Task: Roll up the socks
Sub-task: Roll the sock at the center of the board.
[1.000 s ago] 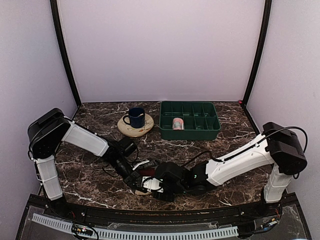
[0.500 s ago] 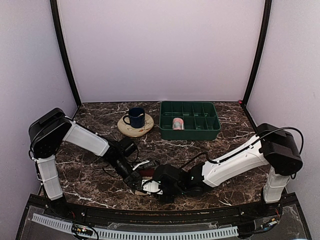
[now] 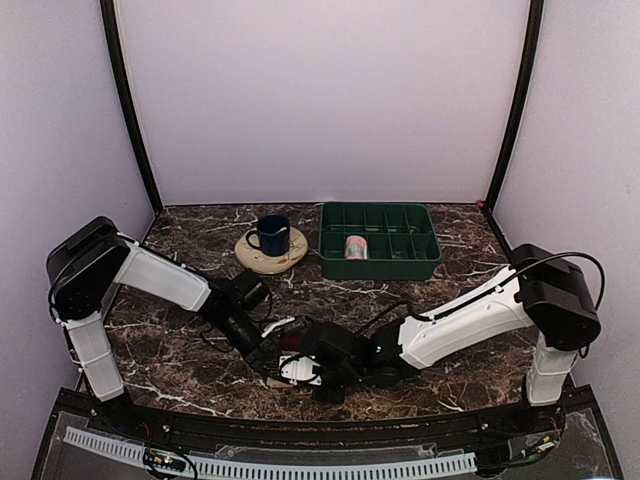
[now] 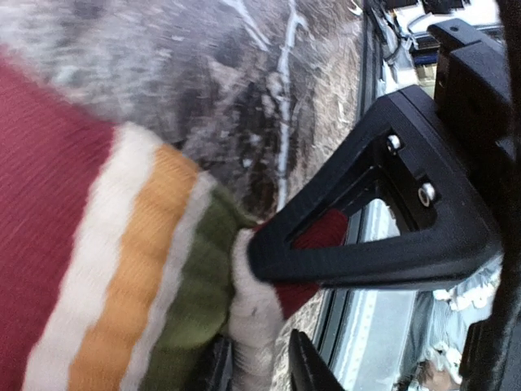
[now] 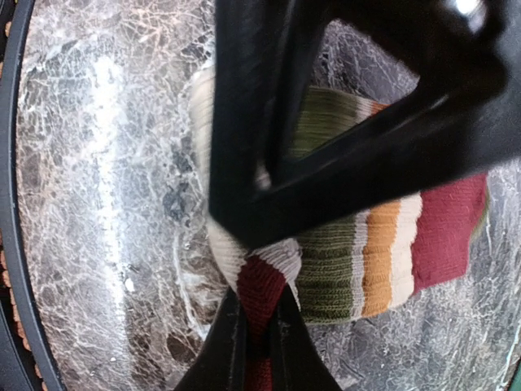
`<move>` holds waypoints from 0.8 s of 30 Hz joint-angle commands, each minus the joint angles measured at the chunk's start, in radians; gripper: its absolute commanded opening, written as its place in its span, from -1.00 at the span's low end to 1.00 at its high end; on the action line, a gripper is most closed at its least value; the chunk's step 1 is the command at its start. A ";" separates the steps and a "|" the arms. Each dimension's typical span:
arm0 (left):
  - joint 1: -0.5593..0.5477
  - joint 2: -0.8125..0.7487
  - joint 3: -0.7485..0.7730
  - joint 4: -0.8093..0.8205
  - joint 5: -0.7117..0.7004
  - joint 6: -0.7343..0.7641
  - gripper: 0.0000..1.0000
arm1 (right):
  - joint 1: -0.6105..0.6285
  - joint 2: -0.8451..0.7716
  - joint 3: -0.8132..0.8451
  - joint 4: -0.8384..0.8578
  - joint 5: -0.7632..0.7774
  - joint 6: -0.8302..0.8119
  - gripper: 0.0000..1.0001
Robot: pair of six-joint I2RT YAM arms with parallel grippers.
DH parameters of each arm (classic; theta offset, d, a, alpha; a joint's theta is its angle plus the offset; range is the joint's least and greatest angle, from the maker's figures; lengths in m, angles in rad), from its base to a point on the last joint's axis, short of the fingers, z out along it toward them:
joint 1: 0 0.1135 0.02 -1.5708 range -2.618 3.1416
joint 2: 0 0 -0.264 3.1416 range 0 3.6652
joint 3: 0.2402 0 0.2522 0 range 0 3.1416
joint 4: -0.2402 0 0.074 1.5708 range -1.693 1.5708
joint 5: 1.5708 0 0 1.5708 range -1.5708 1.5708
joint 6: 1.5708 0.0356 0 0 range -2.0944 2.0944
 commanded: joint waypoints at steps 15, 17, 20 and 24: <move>0.064 -0.280 -0.159 0.210 -0.227 -0.180 -0.23 | -0.105 0.028 0.043 -0.134 -0.276 0.175 -1.00; 0.063 -0.299 -0.177 0.245 -0.266 -0.194 -0.22 | -0.119 0.037 0.057 -0.153 -0.308 0.188 -1.00; 0.063 -0.331 -0.220 0.321 -0.306 -0.223 -0.20 | -0.139 0.051 0.075 -0.175 -0.364 0.210 -1.00; 0.064 -0.377 -0.294 0.434 -0.354 -0.256 -0.18 | -0.174 0.063 0.091 -0.195 -0.452 0.237 -1.00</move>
